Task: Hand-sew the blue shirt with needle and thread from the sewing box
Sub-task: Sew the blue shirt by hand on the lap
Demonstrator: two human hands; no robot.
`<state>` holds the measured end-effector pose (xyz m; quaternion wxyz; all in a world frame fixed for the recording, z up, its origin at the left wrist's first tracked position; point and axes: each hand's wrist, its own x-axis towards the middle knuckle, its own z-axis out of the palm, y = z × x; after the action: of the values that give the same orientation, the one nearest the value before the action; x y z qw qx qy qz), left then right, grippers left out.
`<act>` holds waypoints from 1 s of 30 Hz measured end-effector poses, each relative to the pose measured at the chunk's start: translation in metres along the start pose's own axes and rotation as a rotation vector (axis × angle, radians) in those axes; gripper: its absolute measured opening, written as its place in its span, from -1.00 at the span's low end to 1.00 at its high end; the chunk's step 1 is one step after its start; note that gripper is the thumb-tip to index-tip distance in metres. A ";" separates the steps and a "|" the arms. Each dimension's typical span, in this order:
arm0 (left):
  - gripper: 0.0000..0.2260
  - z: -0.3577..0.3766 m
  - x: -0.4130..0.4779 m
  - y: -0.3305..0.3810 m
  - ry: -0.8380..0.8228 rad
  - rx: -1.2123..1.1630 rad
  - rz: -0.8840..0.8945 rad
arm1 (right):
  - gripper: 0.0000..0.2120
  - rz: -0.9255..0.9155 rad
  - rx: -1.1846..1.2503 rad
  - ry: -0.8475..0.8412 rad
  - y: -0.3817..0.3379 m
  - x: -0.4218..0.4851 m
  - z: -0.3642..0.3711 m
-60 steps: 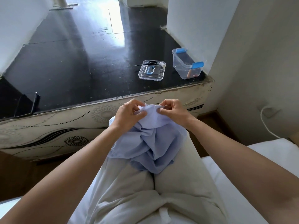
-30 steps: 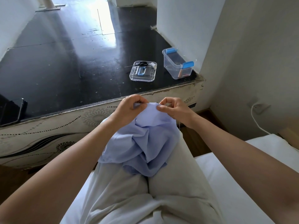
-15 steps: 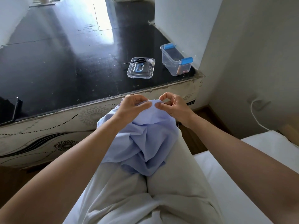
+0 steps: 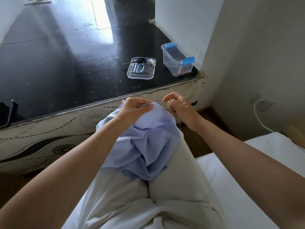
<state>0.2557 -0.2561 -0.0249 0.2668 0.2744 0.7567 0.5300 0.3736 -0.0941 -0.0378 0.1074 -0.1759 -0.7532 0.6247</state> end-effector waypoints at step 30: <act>-0.88 -0.002 -0.002 0.010 0.033 0.007 -0.043 | -0.78 -0.224 -0.152 -0.097 -0.001 -0.005 -0.009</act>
<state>0.2571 -0.2561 -0.0150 0.2645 0.2502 0.7687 0.5259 0.3813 -0.0883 -0.0353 0.1263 -0.0677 -0.8177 0.5575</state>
